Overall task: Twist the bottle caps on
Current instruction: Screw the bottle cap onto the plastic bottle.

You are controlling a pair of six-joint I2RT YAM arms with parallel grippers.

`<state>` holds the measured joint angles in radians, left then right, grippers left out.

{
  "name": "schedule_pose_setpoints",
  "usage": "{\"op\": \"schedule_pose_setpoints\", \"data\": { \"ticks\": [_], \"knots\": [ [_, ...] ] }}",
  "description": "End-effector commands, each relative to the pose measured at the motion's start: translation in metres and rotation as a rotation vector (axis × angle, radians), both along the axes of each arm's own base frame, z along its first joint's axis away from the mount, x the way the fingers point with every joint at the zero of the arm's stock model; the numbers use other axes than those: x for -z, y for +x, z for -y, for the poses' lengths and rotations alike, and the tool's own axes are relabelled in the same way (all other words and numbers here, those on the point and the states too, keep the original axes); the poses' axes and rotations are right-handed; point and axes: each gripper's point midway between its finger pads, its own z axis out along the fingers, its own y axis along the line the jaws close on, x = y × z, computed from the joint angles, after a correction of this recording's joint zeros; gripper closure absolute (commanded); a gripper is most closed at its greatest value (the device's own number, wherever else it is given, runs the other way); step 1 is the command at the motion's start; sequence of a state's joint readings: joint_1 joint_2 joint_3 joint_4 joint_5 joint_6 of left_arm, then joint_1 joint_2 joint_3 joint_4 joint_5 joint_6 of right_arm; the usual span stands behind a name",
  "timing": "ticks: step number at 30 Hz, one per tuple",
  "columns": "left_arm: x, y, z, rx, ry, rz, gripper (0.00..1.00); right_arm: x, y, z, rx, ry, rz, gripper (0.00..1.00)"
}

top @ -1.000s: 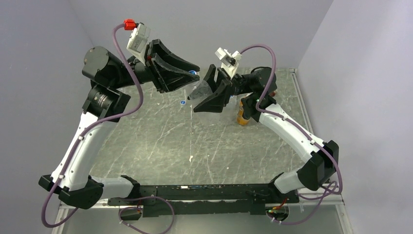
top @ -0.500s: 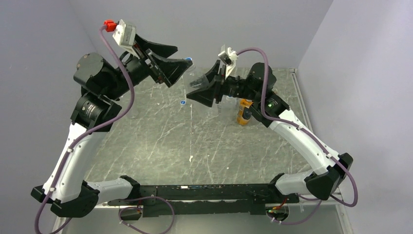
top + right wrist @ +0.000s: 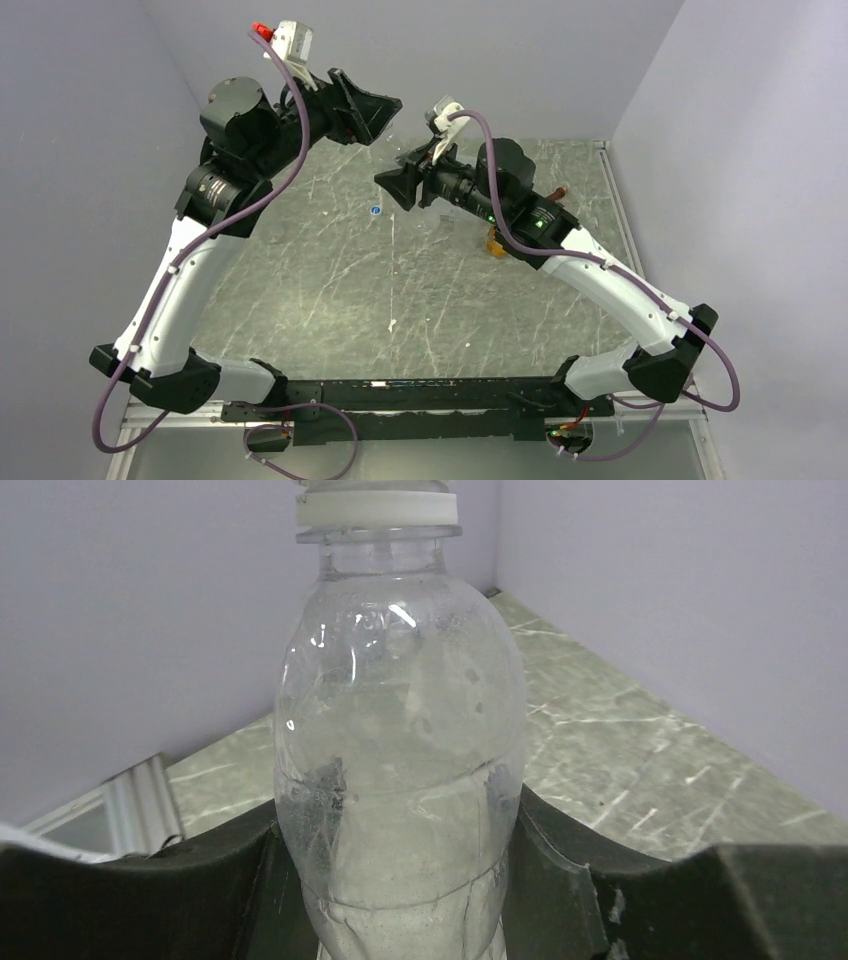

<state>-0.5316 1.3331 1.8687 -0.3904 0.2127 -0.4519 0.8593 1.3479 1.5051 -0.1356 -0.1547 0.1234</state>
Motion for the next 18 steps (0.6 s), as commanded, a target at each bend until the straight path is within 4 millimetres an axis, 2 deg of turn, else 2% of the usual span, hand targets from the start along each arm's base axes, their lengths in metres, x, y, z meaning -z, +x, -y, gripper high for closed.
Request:
{"op": "schedule_pose_setpoints", "data": {
  "ticks": [1, 8, 13, 18],
  "knots": [
    [-0.013, 0.0, -0.005, -0.026, -0.044, -0.01, 0.21, -0.026, 0.016, 0.01, 0.13, 0.027, 0.063, 0.72],
    [-0.003, 0.007, -0.003, -0.037, -0.036, -0.038, 0.34, -0.025, 0.021, 0.008, 0.171, 0.019, 0.069, 0.72],
    [-0.001, 0.007, -0.001, -0.027, -0.03, -0.039, 0.53, -0.022, 0.023, 0.005, 0.174, 0.011, 0.064, 0.73],
    [0.0, 0.0, 0.002, 0.011, -0.01, -0.025, 0.83, -0.024, 0.015, 0.003, 0.108, 0.015, 0.073, 0.74]
  ]
}}
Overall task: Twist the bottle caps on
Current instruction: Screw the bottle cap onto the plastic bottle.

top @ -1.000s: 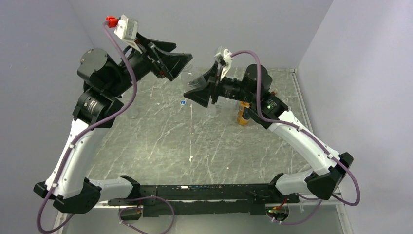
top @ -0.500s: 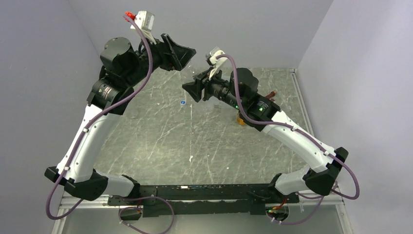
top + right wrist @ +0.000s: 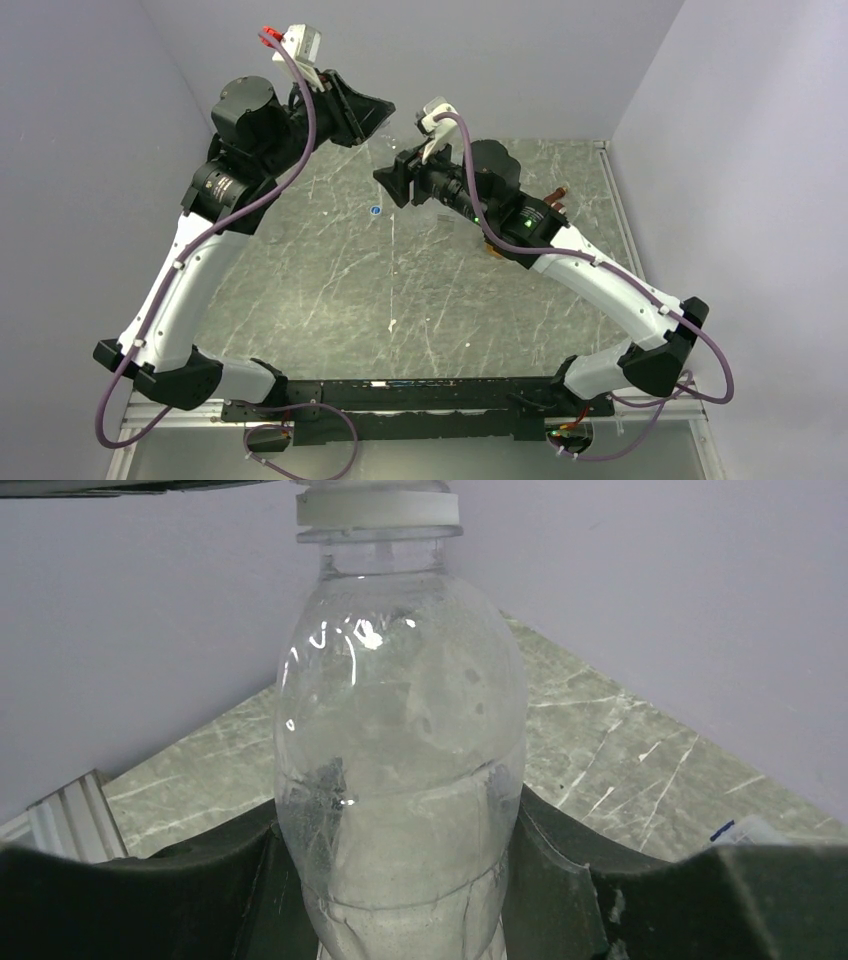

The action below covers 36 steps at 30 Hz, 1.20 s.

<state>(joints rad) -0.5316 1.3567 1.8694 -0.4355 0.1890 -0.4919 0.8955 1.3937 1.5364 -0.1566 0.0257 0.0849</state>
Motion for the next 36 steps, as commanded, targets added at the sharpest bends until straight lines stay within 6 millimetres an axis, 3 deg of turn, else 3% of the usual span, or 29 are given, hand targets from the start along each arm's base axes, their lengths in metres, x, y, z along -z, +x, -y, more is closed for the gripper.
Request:
{"op": "schedule_pose_setpoints", "data": {
  "ticks": [1, 4, 10, 17, 22, 27, 28, 29, 30, 33, 36],
  "knots": [
    [-0.02, -0.013, 0.002, 0.052, -0.005, 0.072, 0.88, -0.035, -0.013, 0.001, -0.091, 0.065, 0.07, 0.74],
    [-0.02, -0.03, 0.011, 0.156, 0.019, 0.114, 1.0, -0.042, -0.028, 0.004, -0.254, 0.104, 0.063, 0.75],
    [-0.018, -0.089, 0.031, 0.48, 0.035, 0.246, 1.0, -0.06, -0.084, 0.018, -0.686, 0.213, 0.092, 0.75],
    [-0.026, -0.149, 0.036, 0.799, 0.015, 0.345, 1.0, -0.063, -0.125, 0.021, -1.0, 0.257, 0.03, 0.75],
    [-0.027, -0.178, 0.033, 0.967, 0.013, 0.391, 1.0, -0.065, -0.133, 0.021, -1.106, 0.276, 0.006, 0.75],
    [-0.029, -0.184, 0.03, 0.975, 0.033, 0.415, 1.0, -0.063, -0.126, 0.017, -1.068, 0.253, -0.01, 0.74],
    [-0.028, -0.181, 0.03, 0.951, 0.036, 0.401, 0.96, -0.063, -0.123, 0.016, -1.045, 0.249, -0.005, 0.74],
    [-0.03, -0.175, 0.029, 0.899, 0.034, 0.404, 0.8, -0.063, -0.119, 0.015, -1.011, 0.244, -0.009, 0.74],
    [-0.033, -0.166, 0.029, 0.832, 0.031, 0.401, 0.58, -0.061, -0.114, 0.014, -0.973, 0.233, -0.007, 0.74],
    [-0.044, -0.139, 0.019, 0.597, 0.01, 0.417, 0.18, -0.057, -0.098, 0.014, -0.838, 0.214, 0.012, 0.73],
    [-0.053, -0.11, 0.004, 0.375, -0.019, 0.407, 0.11, -0.049, -0.08, 0.015, -0.699, 0.192, 0.017, 0.72]
  ]
}}
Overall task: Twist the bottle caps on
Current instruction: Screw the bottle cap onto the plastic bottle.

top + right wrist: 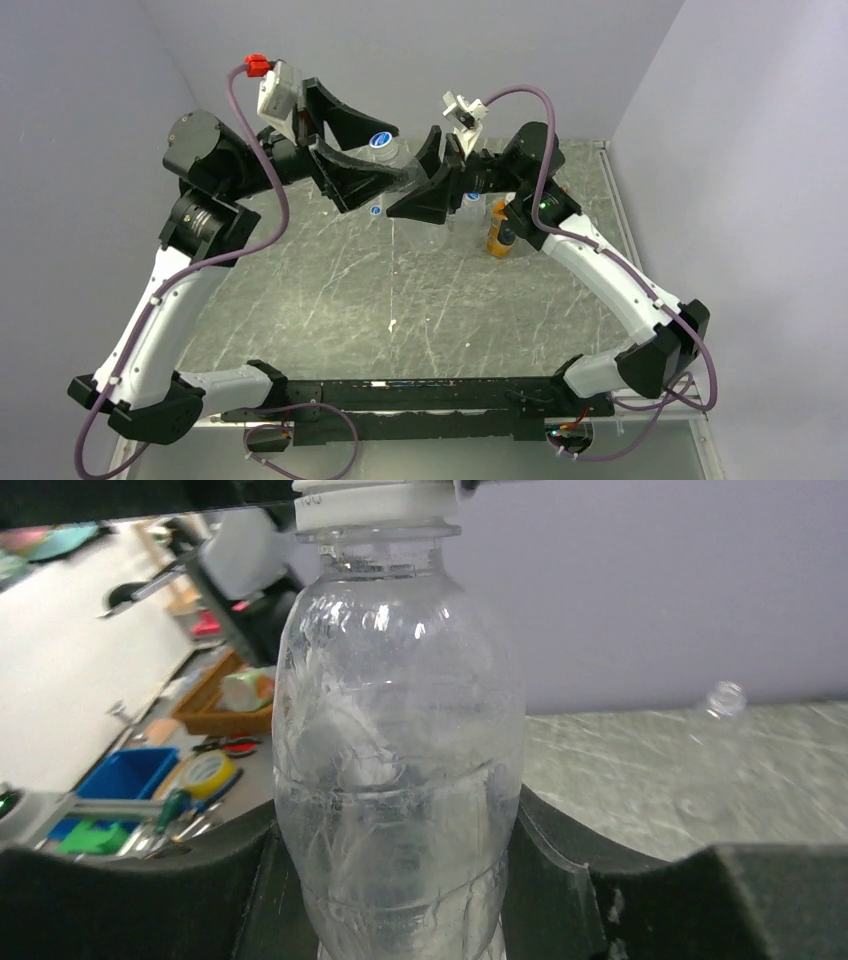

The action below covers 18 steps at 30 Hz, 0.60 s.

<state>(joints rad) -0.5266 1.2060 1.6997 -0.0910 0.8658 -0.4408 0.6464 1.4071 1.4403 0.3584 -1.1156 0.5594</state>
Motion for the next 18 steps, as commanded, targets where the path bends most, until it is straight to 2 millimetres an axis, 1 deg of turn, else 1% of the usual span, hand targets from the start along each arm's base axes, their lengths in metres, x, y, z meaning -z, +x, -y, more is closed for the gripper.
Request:
{"op": "schedule_pose_setpoints", "data": {
  "ticks": [1, 5, 8, 11, 12, 16, 18],
  "knots": [
    [-0.019, 0.032, -0.027, -0.307, -0.096, -0.016, 0.1, -0.01, 0.032, 0.007, 0.297, 0.004, 0.074, 0.72],
    [-0.023, 0.063, -0.042, -0.478, -0.133, -0.073, 0.11, -0.003, 0.054, 0.007, 0.496, -0.029, 0.086, 0.71],
    [-0.016, 0.092, -0.05, -0.611, -0.12, -0.146, 0.13, 0.003, 0.067, 0.005, 0.639, -0.063, 0.086, 0.69],
    [-0.011, 0.106, -0.049, -0.645, -0.111, -0.19, 0.15, 0.006, 0.082, 0.003, 0.772, -0.101, 0.094, 0.69],
    [-0.011, 0.109, -0.048, -0.653, -0.11, -0.197, 0.16, 0.007, 0.086, 0.002, 0.798, -0.114, 0.098, 0.7],
    [0.002, 0.124, -0.045, -0.687, -0.067, -0.261, 0.21, 0.01, 0.094, 0.0, 0.87, -0.134, 0.098, 0.71],
    [0.006, 0.127, -0.043, -0.687, -0.061, -0.276, 0.23, 0.01, 0.099, 0.0, 0.907, -0.136, 0.091, 0.71]
  ]
}}
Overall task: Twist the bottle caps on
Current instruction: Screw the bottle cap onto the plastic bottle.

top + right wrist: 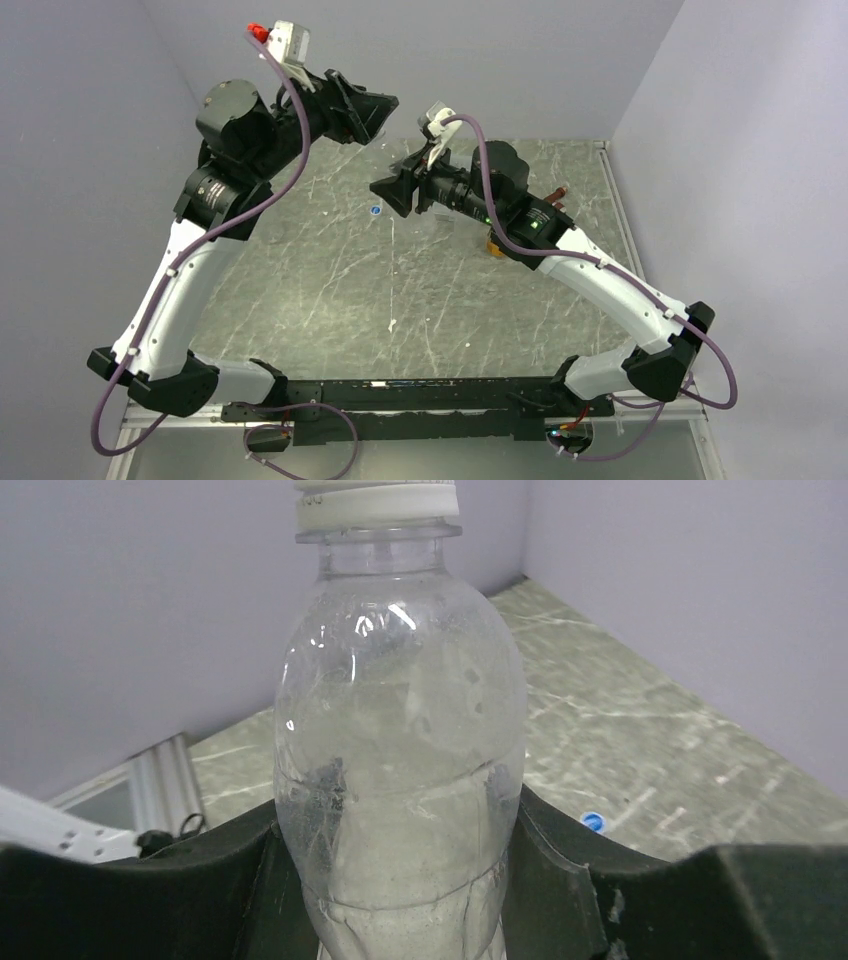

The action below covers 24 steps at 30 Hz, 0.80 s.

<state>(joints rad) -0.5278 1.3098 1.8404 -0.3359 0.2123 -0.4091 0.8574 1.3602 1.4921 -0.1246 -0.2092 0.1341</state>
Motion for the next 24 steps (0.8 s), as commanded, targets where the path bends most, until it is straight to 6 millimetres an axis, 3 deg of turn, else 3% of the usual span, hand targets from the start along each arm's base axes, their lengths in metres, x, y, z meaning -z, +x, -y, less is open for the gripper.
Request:
{"op": "schedule_pose_setpoints", "data": {
  "ticks": [1, 20, 24],
  "knots": [
    [-0.002, 0.005, -0.007, -0.051, -0.013, -0.035, 0.24, -0.025, 0.023, 0.017, 0.177, 0.014, 0.067, 0.71],
    [0.019, 0.014, -0.001, -0.05, -0.016, -0.128, 0.45, -0.02, 0.037, 0.011, 0.266, -0.016, 0.071, 0.72],
    [0.025, 0.017, 0.0, -0.057, -0.004, -0.152, 0.42, -0.022, 0.037, 0.012, 0.268, -0.011, 0.074, 0.72]
  ]
}}
